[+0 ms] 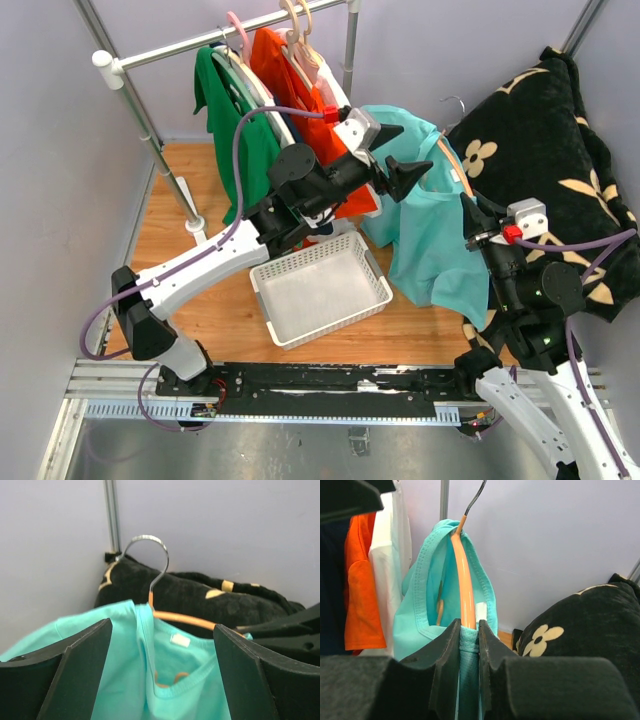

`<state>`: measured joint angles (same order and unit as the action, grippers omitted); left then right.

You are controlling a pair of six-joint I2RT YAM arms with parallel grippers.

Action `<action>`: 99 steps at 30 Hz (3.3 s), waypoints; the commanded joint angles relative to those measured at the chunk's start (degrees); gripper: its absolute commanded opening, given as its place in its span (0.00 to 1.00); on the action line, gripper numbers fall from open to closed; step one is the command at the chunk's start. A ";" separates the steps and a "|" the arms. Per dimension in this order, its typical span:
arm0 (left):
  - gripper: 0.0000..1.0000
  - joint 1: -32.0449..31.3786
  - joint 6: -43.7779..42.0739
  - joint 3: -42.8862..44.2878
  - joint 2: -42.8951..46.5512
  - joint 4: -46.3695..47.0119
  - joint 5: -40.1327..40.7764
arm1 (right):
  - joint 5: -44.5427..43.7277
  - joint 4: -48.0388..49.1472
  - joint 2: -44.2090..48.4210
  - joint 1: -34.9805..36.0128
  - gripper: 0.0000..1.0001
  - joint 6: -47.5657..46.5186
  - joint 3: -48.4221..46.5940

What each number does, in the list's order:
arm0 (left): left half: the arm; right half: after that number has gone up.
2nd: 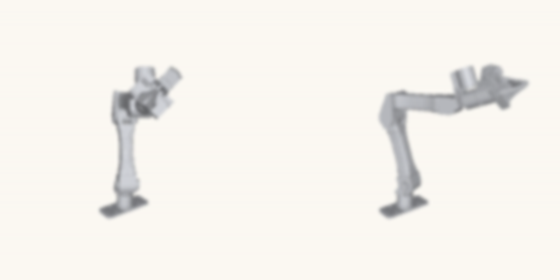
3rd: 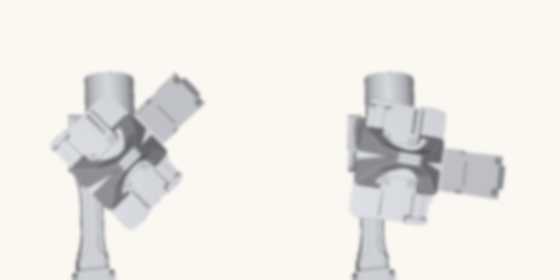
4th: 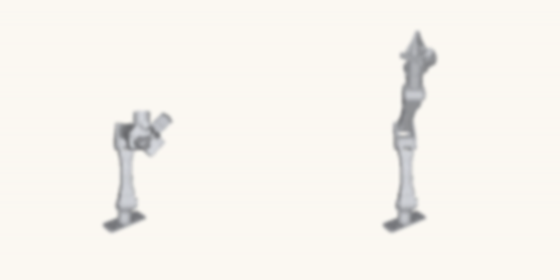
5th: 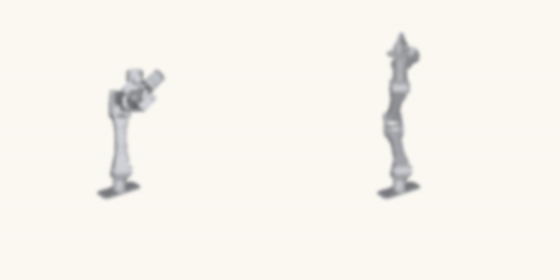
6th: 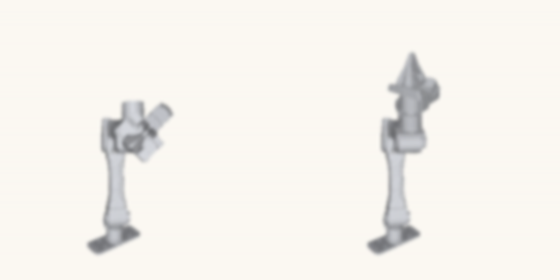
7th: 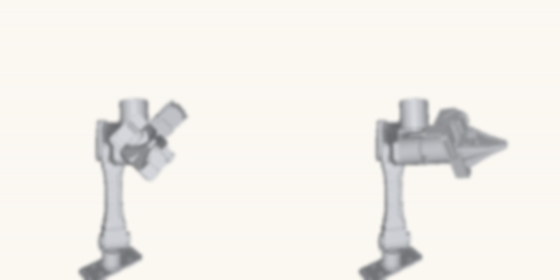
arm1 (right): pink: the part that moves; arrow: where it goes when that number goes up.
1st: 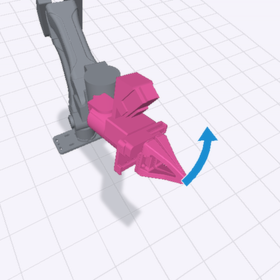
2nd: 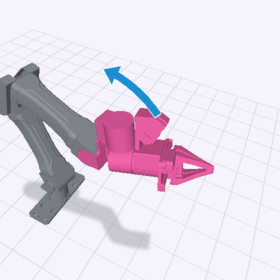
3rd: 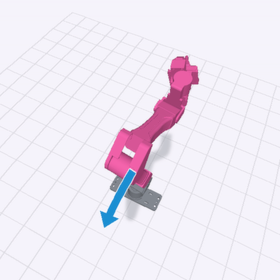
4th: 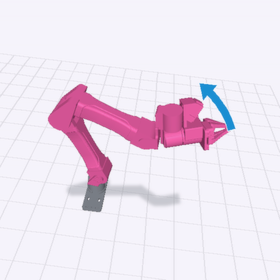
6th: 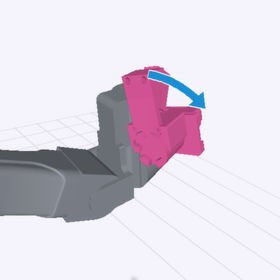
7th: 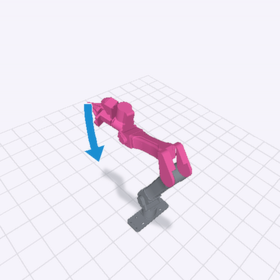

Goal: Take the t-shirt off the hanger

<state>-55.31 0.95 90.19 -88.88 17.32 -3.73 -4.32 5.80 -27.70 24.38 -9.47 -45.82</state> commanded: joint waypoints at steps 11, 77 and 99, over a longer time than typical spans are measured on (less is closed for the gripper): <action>0.84 -0.24 -8.98 12.03 -10.57 2.07 -0.71 | 5.37 4.93 1.52 0.49 0.01 -0.18 -0.24; 0.00 8.29 -1.72 28.48 -12.40 -4.40 1.59 | 8.82 -13.81 11.19 0.53 0.18 9.17 3.96; 0.00 10.75 5.74 32.19 -13.28 -3.99 2.79 | 3.27 -14.13 13.16 0.49 0.01 19.86 11.63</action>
<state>-45.08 5.67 119.90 -103.35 7.99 -2.13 -1.52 -8.03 -14.17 24.38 8.82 -34.48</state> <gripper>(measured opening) 0.034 0.016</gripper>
